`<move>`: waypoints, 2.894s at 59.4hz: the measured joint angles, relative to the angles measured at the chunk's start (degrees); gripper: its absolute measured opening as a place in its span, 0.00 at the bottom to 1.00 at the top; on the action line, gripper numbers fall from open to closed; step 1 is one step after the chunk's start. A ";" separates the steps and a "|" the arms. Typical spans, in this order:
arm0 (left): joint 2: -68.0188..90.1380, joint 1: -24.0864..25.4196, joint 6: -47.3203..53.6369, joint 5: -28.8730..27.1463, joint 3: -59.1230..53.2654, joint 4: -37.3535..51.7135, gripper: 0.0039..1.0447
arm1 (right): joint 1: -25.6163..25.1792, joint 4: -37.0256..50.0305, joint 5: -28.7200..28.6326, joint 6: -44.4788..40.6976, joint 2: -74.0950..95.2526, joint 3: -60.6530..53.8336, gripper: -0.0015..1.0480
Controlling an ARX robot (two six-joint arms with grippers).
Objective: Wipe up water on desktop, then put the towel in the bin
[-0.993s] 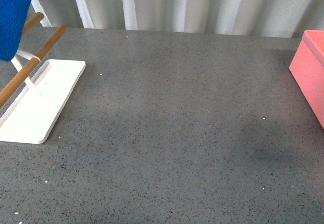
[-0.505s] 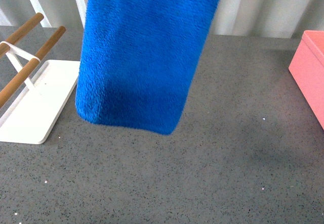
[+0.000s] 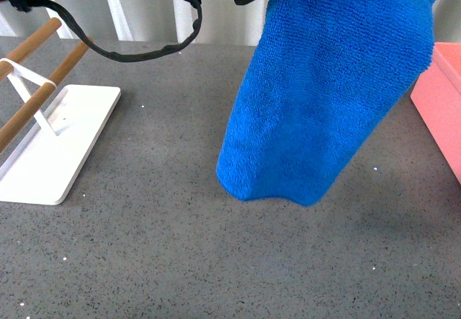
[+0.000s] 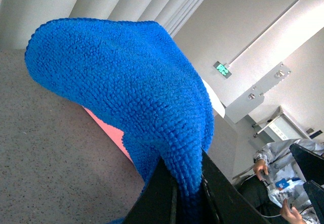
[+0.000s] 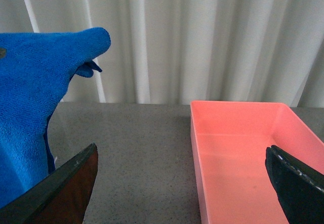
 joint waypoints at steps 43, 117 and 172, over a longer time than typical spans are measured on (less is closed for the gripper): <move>4.33 -0.42 -6.56 -5.07 2.40 5.53 0.04 | -15.61 5.20 -34.01 -6.62 45.66 19.50 0.93; 0.94 -3.98 -12.98 -8.35 2.73 5.49 0.04 | 9.18 34.27 -38.25 -16.35 85.77 29.44 0.22; 0.55 6.21 -6.78 -6.69 2.23 -4.68 0.57 | 4.42 31.95 -33.83 -14.36 84.32 30.77 0.03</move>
